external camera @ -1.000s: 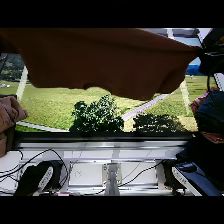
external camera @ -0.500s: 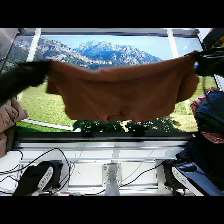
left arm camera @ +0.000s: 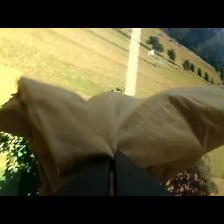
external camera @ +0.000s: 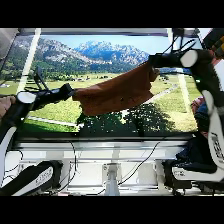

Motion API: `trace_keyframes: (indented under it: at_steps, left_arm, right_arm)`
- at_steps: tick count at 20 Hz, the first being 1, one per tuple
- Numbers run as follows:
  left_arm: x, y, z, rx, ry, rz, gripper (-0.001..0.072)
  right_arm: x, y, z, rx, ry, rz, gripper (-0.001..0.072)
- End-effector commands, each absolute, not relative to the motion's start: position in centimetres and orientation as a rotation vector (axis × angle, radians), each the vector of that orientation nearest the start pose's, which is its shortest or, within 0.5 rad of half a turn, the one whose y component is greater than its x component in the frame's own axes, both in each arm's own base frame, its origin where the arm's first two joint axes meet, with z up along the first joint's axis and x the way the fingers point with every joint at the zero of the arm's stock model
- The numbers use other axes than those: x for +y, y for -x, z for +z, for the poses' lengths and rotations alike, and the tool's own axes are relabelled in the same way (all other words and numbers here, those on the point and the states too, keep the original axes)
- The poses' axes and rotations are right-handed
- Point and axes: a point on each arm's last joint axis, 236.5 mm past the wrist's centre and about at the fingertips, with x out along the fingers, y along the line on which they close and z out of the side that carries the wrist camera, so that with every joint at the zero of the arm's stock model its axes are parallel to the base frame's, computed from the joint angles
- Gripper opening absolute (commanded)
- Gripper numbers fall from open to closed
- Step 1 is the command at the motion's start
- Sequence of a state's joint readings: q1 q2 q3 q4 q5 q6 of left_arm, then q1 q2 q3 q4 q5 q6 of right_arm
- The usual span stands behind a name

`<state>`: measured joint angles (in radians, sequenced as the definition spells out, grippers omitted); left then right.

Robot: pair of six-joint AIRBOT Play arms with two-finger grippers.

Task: Fold the clothes and pants, and hang the long-sleeved shirts on hangers.

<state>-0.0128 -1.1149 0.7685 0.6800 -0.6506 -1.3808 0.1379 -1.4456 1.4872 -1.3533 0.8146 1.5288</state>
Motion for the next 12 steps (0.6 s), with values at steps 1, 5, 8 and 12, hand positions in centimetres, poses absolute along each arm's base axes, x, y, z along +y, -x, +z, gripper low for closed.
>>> trace_keyframes:
  at_steps: [1, 5, 8, 12]
  left_arm:
    - [-10.7, -42.1, -2.5, 0.927, 0.883, -0.111, 0.0016]
    - [-10.0, -42.7, -3.0, 0.907, 0.889, -0.078, 0.0016]
    - [-10.0, -42.7, -3.0, 0.907, 0.888, -0.078, 0.0021]
    - [-9.9, -42.8, -2.9, 0.905, 0.889, -0.076, 0.0026]
  right_arm:
    - [12.5, -56.1, 7.6, 0.723, -0.252, 0.237, 0.0014]
    - [12.2, -57.4, 8.9, 0.646, -0.274, 0.225, 0.0132]
    - [12.5, -56.4, 8.4, 0.694, -0.265, 0.237, 0.0603]
    - [11.1, -53.9, 7.4, 0.805, -0.135, 0.227, 0.054]
